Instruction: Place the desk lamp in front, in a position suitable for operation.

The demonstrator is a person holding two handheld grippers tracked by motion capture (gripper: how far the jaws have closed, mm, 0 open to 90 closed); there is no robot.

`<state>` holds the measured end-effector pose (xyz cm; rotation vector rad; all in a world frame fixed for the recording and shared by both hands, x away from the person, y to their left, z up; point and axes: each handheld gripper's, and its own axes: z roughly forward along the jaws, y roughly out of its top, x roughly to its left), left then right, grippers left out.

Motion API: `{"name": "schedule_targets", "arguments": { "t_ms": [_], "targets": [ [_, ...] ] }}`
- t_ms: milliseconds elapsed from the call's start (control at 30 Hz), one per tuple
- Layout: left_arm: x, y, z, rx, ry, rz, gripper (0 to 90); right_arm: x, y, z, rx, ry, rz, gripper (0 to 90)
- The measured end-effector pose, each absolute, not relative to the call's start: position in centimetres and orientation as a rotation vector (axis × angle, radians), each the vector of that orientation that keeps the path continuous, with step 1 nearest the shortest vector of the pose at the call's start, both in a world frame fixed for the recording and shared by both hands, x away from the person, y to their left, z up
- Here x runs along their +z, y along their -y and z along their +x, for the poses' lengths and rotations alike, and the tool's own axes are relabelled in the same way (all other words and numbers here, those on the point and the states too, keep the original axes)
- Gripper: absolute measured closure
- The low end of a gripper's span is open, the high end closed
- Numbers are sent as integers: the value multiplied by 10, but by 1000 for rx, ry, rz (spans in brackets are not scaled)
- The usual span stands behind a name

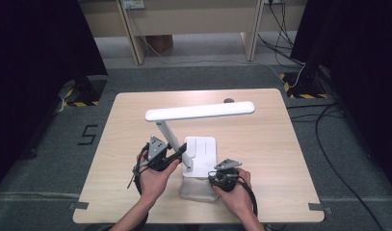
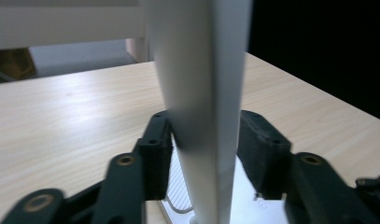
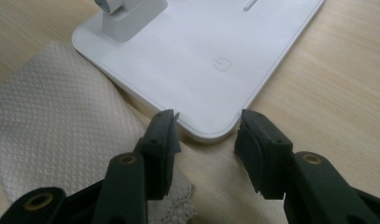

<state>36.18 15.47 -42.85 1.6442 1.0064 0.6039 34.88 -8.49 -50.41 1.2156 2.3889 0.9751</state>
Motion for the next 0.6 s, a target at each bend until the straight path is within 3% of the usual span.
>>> {"name": "schedule_targets", "arguments": {
  "t_ms": [133, 233, 600],
  "targets": [
    [-430, -161, 363, 544, -869, 1710, 345, -498, 89, 347, 1043, -2346, 1220, 554],
    [-429, -169, 359, 502, -821, 1741, 286, -492, 96, 346, 1089, -2298, 1211, 545],
    [-422, -207, 355, 484, -713, 1875, 312, -487, 122, 346, 1155, -2184, 1268, 539]
  ]
}}
